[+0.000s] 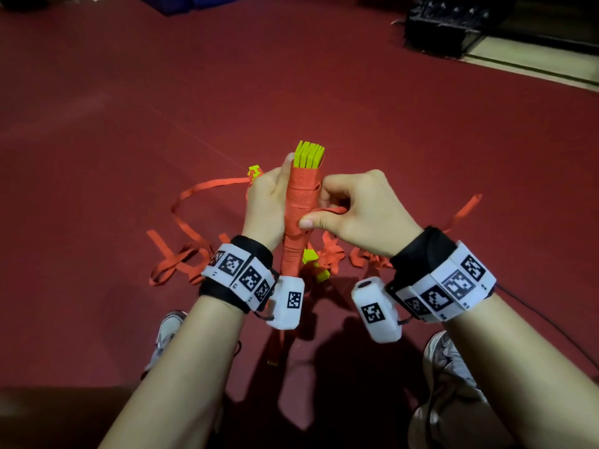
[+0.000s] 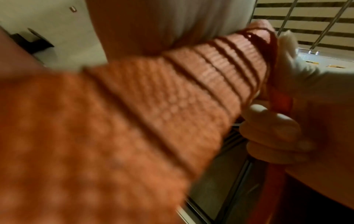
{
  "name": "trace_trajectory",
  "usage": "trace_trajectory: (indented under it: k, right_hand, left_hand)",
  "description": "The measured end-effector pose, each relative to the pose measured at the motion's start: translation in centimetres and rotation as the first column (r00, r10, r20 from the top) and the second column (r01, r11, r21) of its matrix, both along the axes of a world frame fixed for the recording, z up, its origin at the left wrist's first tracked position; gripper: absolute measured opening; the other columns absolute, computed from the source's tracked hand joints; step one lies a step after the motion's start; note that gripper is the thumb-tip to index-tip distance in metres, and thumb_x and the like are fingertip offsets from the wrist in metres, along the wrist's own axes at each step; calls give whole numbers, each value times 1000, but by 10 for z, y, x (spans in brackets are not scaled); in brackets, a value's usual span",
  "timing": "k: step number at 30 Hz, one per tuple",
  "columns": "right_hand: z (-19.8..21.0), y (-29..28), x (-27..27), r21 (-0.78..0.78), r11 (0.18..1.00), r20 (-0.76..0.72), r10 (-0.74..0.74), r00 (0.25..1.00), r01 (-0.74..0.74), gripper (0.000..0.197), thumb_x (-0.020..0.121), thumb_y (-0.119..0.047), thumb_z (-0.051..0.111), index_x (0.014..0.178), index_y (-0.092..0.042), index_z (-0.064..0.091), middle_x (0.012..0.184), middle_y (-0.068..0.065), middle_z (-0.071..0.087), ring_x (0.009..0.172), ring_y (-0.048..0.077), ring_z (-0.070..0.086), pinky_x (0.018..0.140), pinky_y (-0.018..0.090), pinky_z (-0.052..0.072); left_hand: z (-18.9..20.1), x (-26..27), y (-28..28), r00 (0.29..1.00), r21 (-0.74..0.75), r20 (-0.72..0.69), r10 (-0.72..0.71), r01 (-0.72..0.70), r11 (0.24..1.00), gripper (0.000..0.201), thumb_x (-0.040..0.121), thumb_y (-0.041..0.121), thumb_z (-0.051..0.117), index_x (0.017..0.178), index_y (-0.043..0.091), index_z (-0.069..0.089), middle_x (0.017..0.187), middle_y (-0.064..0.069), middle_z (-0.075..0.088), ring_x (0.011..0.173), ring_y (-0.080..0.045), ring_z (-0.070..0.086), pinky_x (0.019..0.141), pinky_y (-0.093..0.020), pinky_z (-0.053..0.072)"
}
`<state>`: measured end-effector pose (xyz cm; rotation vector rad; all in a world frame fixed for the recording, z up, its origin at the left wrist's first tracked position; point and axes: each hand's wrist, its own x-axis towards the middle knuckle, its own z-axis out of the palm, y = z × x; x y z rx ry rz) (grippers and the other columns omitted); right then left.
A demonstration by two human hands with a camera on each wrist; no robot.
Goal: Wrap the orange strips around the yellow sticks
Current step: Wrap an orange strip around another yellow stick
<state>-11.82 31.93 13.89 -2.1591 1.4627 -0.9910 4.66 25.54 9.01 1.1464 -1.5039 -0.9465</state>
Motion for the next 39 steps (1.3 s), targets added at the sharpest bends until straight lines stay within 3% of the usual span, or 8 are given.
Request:
trace_trajectory:
  k: [4, 9, 14, 18, 26, 31, 35, 39]
  right_hand:
    - [-4, -2, 7, -24, 999, -8, -40, 999, 40, 50, 72, -65, 67, 68, -18, 50, 54, -2, 44, 56, 20, 39, 57, 42, 45]
    - [-9, -6, 7, -58, 992, 53, -109, 993, 112, 42, 81, -50, 69, 64, -17, 51, 52, -2, 48, 55, 21, 41, 59, 42, 45]
    - [5, -9, -8, 8, 1000, -55, 5, 998, -4, 24, 92, -34, 63, 73, -19, 67, 59, -7, 66, 56, 9, 56, 64, 32, 43]
    - [10, -12, -19, 1, 996, -142, -83, 986, 84, 26, 85, -38, 53, 70, -21, 64, 54, -10, 61, 56, 9, 54, 67, 35, 46]
    - [5, -10, -10, -85, 989, -252, -140, 958, 122, 13, 66, -22, 43, 72, -20, 55, 63, 1, 58, 66, 34, 54, 68, 44, 52]
    - [3, -11, -5, -184, 972, -200, -181, 963, 144, 18, 62, -9, 45, 65, -6, 63, 61, 19, 57, 67, 48, 54, 55, 40, 44]
    - [3, -8, 2, -167, 969, -156, -206, 966, 179, 12, 65, -8, 42, 57, -15, 35, 57, 26, 46, 59, 50, 35, 49, 43, 38]
    - [-1, -6, 5, -128, 958, -115, -270, 956, 256, 23, 65, -13, 41, 55, -19, 21, 60, 27, 47, 61, 52, 35, 53, 39, 30]
  left_hand:
    - [13, 1, 11, 994, 22, -54, 95, -94, 995, 70, 90, 78, 39, 52, 20, 41, 56, -8, 44, 58, -21, 40, 58, -50, 40]
    - [24, -19, 34, 940, 123, -315, -134, 180, 976, 68, 89, 76, 37, 65, 20, 67, 72, -11, 63, 72, -29, 57, 78, -46, 48]
    - [18, -8, 25, 955, 88, -284, -88, 117, 989, 103, 72, 88, 60, 83, -15, 55, 73, -28, 58, 72, -28, 54, 70, -55, 52]
    - [21, -8, 27, 963, 142, -264, -56, 97, 985, 108, 60, 100, 49, 81, -5, 66, 76, -29, 62, 72, -30, 57, 72, -50, 49]
    - [24, -17, 30, 983, 182, -154, -96, 124, 975, 92, 69, 102, 34, 88, 15, 60, 85, -15, 59, 77, -29, 53, 80, -58, 51]
    - [24, -30, 34, 969, 56, -244, -35, 50, 997, 60, 110, 46, 23, 72, 16, 59, 64, 7, 62, 63, -10, 58, 67, -29, 51]
    - [19, -27, 28, 988, -32, -142, 65, -70, 997, 53, 96, 66, 27, 75, 27, 57, 71, 14, 57, 76, -8, 54, 81, -39, 47]
    - [21, -27, 36, 918, -325, 120, 379, -324, 888, 48, 102, 51, 32, 76, 14, 49, 58, 10, 43, 62, -20, 44, 62, -37, 30]
